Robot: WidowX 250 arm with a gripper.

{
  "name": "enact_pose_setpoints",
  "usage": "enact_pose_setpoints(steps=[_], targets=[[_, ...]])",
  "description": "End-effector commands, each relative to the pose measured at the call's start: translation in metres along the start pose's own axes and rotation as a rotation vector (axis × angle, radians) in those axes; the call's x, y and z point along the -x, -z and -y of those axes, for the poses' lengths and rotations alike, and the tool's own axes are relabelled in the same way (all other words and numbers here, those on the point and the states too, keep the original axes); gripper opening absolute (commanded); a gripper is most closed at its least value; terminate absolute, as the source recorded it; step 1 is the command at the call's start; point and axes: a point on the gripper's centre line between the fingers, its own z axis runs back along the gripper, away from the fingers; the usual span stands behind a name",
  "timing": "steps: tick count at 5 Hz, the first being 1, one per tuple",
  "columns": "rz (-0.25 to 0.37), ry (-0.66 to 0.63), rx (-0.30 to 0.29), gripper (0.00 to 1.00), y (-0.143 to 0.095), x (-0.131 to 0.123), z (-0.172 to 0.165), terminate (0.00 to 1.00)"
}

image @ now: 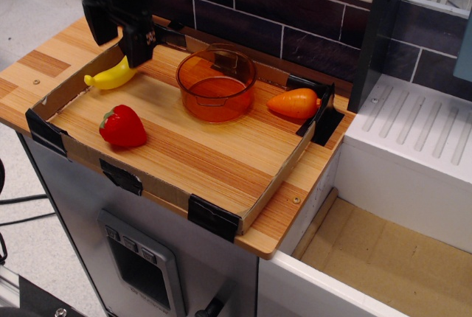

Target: Put banana in pot

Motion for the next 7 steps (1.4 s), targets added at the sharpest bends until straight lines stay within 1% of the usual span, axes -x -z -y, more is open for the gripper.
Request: enact_pose_setpoints(steps=[1, 3, 4, 5, 6, 7], targets=[[-0.004, -0.013, -0.05, 1.0, 0.007, -0.011, -0.02, 0.0], [-0.031, -0.005, -0.058, 1.0, 0.025, -0.012, -0.026, 0.0], [-0.034, -0.028, -0.075, 1.0, 0.027, -0.013, -0.029, 0.0], [-0.022, -0.084, -0.026, 1.0, 0.032, -0.011, -0.033, 0.0], [0.004, -0.113, -0.043, 0.0, 0.025, -0.011, -0.037, 0.0], [0.024, -0.171, -0.067, 0.0, 0.014, -0.013, -0.047, 0.0]])
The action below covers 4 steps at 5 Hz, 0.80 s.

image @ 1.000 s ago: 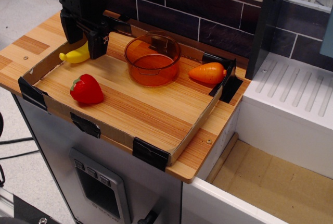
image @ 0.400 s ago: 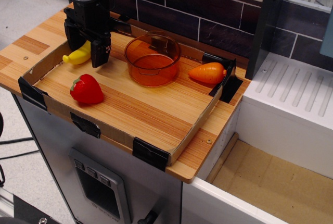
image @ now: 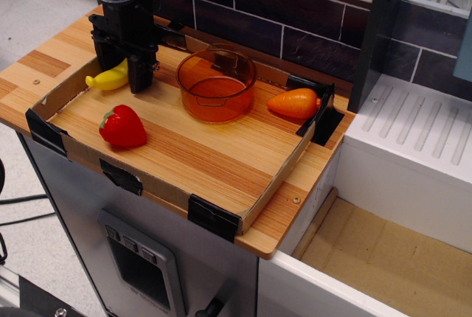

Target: Put banana in pot

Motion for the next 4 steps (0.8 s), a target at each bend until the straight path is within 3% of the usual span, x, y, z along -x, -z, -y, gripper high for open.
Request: enact_pose_setpoints(steps=[1, 3, 4], targets=[[0.122, -0.095, -0.094, 0.0, -0.053, -0.015, -0.032, 0.0], [0.14, -0.138, -0.12, 0.0, -0.087, -0.02, -0.025, 0.0], [0.157, -0.129, -0.102, 0.0, -0.104, -0.023, -0.005, 0.0]])
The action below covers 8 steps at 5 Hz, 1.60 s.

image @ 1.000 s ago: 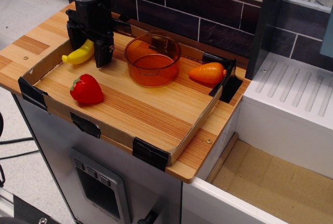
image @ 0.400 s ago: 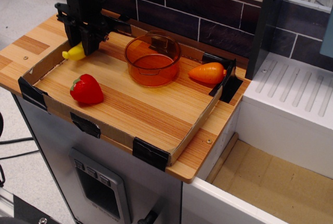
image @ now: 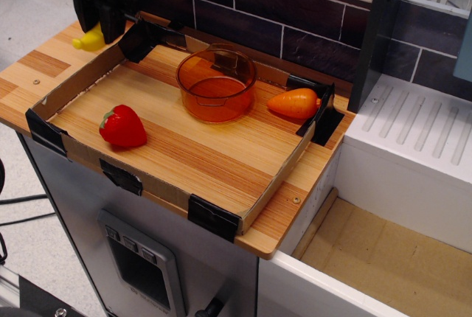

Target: Put banana in pot

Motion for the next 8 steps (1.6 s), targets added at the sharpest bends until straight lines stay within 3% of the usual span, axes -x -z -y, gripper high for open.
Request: enact_pose_setpoints(steps=[1, 2, 5, 6, 8], targets=[[0.084, 0.049, 0.015, 0.0, -0.057, -0.015, 0.041, 0.0], [0.123, 0.061, 0.035, 0.0, -0.058, -0.02, 0.066, 0.0], [0.052, 0.116, 0.081, 0.0, -0.051, -0.021, 0.116, 0.0], [0.041, 0.11, 0.102, 1.0, -0.041, -0.021, 0.122, 0.0], [0.067, 0.138, 0.095, 1.0, -0.04, -0.021, 0.123, 0.0]])
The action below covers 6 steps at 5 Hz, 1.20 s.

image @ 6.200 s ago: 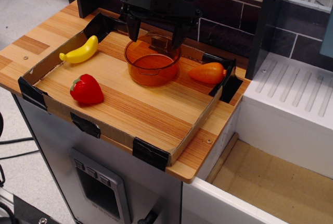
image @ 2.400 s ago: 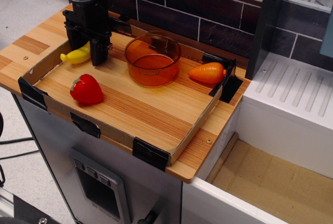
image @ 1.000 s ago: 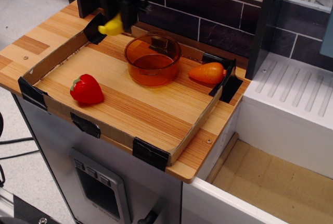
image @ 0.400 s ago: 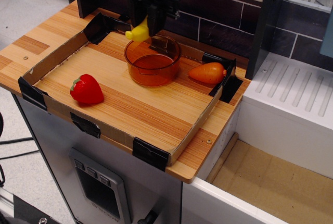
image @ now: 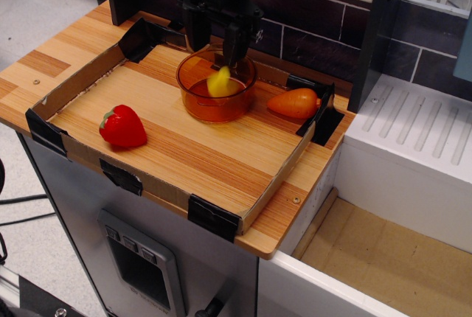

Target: Put banana in pot

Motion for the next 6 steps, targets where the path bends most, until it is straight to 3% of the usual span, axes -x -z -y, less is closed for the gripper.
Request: enact_pose_setpoints(steps=[1, 3, 5, 6], targets=[[0.085, 0.0, 0.022, 1.0, -0.042, -0.006, -0.005, 0.0], [0.074, 0.065, 0.063, 1.0, -0.076, 0.012, 0.009, 0.0], [0.074, 0.065, 0.063, 1.0, -0.076, 0.012, 0.009, 0.0], [0.074, 0.065, 0.063, 1.0, -0.076, 0.012, 0.009, 1.0]])
